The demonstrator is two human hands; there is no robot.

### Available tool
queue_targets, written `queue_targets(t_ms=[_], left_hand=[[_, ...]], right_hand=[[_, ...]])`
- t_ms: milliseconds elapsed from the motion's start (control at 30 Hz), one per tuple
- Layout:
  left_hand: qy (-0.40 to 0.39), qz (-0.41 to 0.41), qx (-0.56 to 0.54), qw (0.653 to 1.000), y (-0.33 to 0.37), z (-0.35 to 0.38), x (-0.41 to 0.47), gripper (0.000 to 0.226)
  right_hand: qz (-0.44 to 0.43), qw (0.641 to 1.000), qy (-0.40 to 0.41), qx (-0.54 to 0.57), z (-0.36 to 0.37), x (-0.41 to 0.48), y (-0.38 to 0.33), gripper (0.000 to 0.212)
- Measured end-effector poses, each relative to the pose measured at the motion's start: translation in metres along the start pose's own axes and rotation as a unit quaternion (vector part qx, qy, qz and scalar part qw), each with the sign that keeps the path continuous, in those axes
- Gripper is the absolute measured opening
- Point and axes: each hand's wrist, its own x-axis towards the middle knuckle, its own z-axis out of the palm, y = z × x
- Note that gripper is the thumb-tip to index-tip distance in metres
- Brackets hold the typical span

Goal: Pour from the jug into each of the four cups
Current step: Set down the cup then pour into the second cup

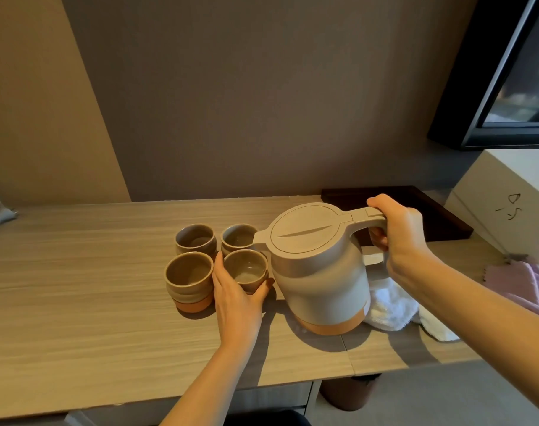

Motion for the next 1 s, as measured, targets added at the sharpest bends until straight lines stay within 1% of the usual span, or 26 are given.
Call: queue_targets(t_ms=[100,167,300,400,500,533,600,700,767,800,867,1000], left_hand=[[-0.028,0.000,0.035,0.999,0.003,-0.010,-0.004,0.110],[-0.030,0.005,0.039,0.999,0.006,-0.021,-0.009,0.107],[-0.009,0.036,0.001,0.999,0.010,-0.054,-0.020,0.084],[0.034,0.066,-0.014,0.997,0.009,-0.081,-0.017,0.060],[0.067,0.085,-0.013,0.994,0.001,-0.099,0.000,0.051],[0.069,0.087,0.001,0.994,-0.003,-0.102,0.007,0.052],[0.053,0.049,0.012,0.997,-0.012,-0.104,0.021,0.062],[-0.012,-0.035,-0.015,0.999,-0.024,-0.103,0.034,0.090],[-0.062,-0.072,-0.049,0.994,-0.031,-0.102,0.039,0.102],[-0.082,-0.082,-0.063,0.991,-0.034,-0.100,0.041,0.104],[-0.105,-0.087,-0.079,0.987,-0.036,-0.097,0.043,0.100],[-0.109,-0.105,-0.084,0.985,-0.035,-0.093,0.047,0.091]], right_hand=[[0.004,1.000,0.001,0.007,0.001,-0.003,-0.002,0.021],[0.005,1.000,0.001,0.012,0.003,-0.006,-0.003,0.017],[0.007,1.000,0.006,0.013,0.005,-0.009,-0.003,0.021],[0.005,1.000,0.001,0.010,0.007,-0.011,-0.003,0.022],[0.005,1.000,-0.002,0.009,0.009,-0.014,-0.003,0.023],[0.004,1.000,-0.004,0.011,0.009,-0.015,-0.004,0.022],[0.005,1.000,-0.007,0.012,0.010,-0.016,-0.004,0.021],[0.009,1.000,-0.004,0.010,0.012,-0.018,-0.005,0.024],[0.010,1.000,-0.006,0.009,0.013,-0.019,-0.006,0.022],[0.009,1.000,-0.008,0.009,0.013,-0.020,-0.007,0.020],[0.006,1.000,-0.010,0.008,0.014,-0.021,-0.008,0.019],[0.003,1.000,-0.014,0.006,0.012,-0.022,-0.009,0.020]])
